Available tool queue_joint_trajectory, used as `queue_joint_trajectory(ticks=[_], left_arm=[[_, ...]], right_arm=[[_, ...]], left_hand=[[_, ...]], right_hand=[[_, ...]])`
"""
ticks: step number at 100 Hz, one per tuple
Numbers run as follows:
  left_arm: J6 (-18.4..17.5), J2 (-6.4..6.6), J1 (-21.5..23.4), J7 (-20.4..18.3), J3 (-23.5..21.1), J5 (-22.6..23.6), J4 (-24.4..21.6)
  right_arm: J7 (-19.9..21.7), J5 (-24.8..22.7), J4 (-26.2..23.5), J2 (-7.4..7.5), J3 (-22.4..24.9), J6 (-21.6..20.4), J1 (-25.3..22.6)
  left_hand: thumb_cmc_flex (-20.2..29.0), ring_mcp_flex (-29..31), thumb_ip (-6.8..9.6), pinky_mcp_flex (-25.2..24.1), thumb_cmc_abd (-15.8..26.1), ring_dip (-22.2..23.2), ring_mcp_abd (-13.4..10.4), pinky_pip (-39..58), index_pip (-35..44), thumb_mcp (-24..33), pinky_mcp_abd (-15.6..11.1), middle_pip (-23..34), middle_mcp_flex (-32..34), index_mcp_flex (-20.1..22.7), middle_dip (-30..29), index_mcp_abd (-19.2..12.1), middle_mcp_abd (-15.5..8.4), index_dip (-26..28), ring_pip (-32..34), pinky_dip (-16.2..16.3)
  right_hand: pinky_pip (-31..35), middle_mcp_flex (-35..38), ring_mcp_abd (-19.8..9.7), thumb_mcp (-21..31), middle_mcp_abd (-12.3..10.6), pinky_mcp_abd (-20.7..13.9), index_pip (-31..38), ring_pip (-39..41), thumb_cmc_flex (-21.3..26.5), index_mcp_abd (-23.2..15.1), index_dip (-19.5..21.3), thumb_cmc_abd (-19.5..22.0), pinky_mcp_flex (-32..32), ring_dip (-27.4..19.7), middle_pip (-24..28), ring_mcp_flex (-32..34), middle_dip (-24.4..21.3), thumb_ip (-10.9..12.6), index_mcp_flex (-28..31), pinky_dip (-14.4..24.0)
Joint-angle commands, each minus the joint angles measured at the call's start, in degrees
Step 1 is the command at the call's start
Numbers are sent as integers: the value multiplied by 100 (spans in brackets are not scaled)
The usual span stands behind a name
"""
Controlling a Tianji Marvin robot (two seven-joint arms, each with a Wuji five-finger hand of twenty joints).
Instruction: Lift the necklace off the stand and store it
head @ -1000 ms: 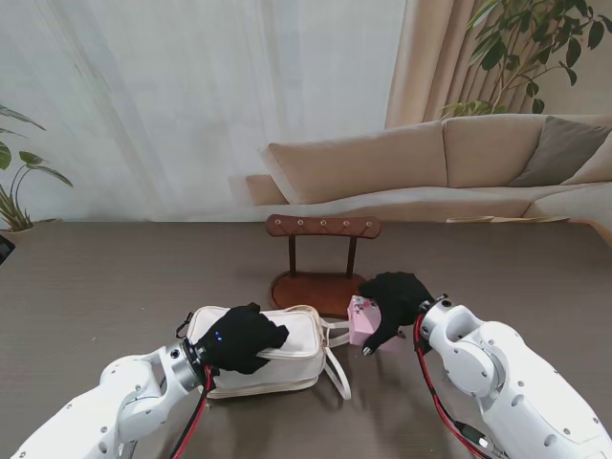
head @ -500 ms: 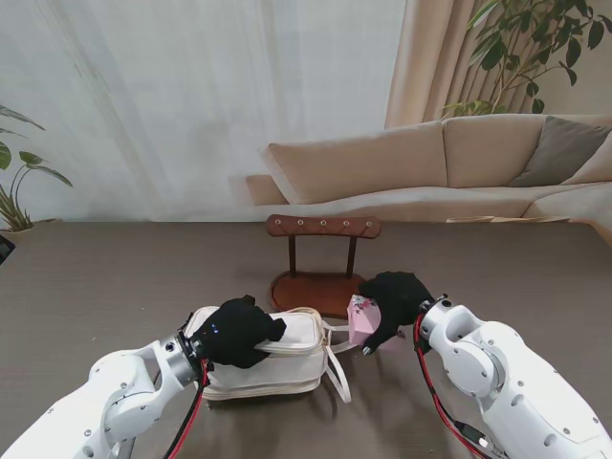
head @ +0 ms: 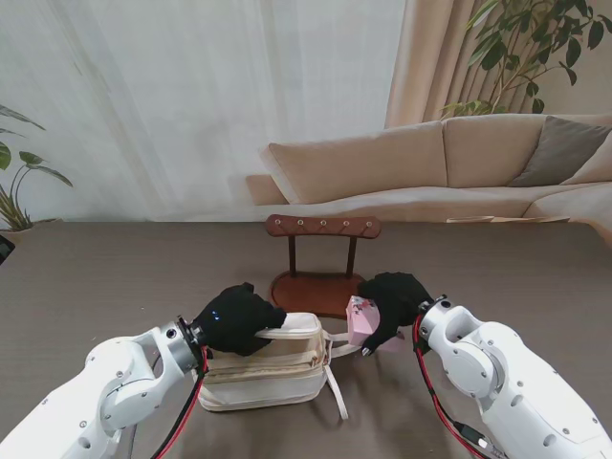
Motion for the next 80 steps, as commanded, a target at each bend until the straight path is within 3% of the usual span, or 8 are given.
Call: queue_joint_trajectory(ticks=[1, 20, 37, 49, 52, 55, 80], left_arm=[[87, -2, -1, -145, -113, -104, -55], [358, -41, -122, -649, -282, -584, -47], [517, -59, -317, -920, -327, -906, 58], [643, -63, -408, -954, -367, -916, 108], [674, -59, -415, -1000, -388, -917, 101], [698, -56, -417, -1043, -409, -920, 94], [880, -11, -166, -1417, -711, -791, -147]], right_arm=[[75, -11, -45, -9, 3, -31, -19], [100, -16, -189, -10, 48, -67, -66], [116, -15, -359, -12, 108, -142, -133], [140, -25, -510, -11, 163, -195, -192], [149, -29, -547, -10, 178, -209, -206], [160, -31, -583, -9, 192, -222, -222], [238, -39, -832, -2, 286, -324, -326]], left_hand=[[436, 70, 274, 3, 236, 183, -66, 318, 57, 8, 23, 94, -62, -9, 195, -143, -57, 78, 318, 113], [539, 94, 323, -70, 283, 287, -110, 488, 36, -123, 68, 64, -117, -21, 311, -90, -10, 63, 597, 217], [251, 117, 355, -98, 328, 328, -140, 574, -26, -347, 93, 194, -159, -49, 258, -61, 2, 46, 753, 287], [-128, 122, 372, -120, 311, 327, -143, 609, -99, -377, 114, 332, -272, -68, -13, -46, 8, 92, 797, 328], [-228, 114, 362, -147, 300, 325, -140, 601, -115, -438, 122, 336, -303, -93, -186, -44, 12, 123, 797, 337], [-272, 95, 356, -165, 283, 322, -125, 589, -138, -461, 126, 504, -388, -94, -771, -38, 130, 143, 792, 364], [-451, -58, 327, -406, 301, 311, -71, 505, -203, -643, 143, 424, -516, -169, -902, -67, 135, 175, 675, 389]], right_hand=[[215, 691, -77, 2554, -732, 13, 2679, 398, 2463, -1674, 401, 461, -1207, 212, 526, 472, 473, 273, 754, -64], [216, 690, -73, 2549, -735, 9, 2679, 398, 2458, -1674, 401, 450, -1204, 212, 525, 473, 474, 269, 754, -63], [215, 691, -79, 2554, -739, 9, 2678, 397, 2454, -1676, 401, 454, -1205, 212, 524, 478, 475, 268, 753, -63], [215, 689, -79, 2556, -734, 17, 2680, 396, 2462, -1678, 403, 449, -1206, 212, 523, 479, 475, 270, 755, -63], [215, 692, -78, 2556, -735, 14, 2679, 394, 2458, -1678, 403, 451, -1205, 211, 524, 474, 476, 269, 755, -63], [215, 692, -80, 2555, -735, 12, 2679, 393, 2454, -1678, 403, 454, -1205, 211, 524, 473, 476, 269, 756, -63], [214, 693, -84, 2556, -744, 16, 2676, 389, 2450, -1677, 405, 452, -1202, 211, 520, 480, 475, 268, 757, -62]])
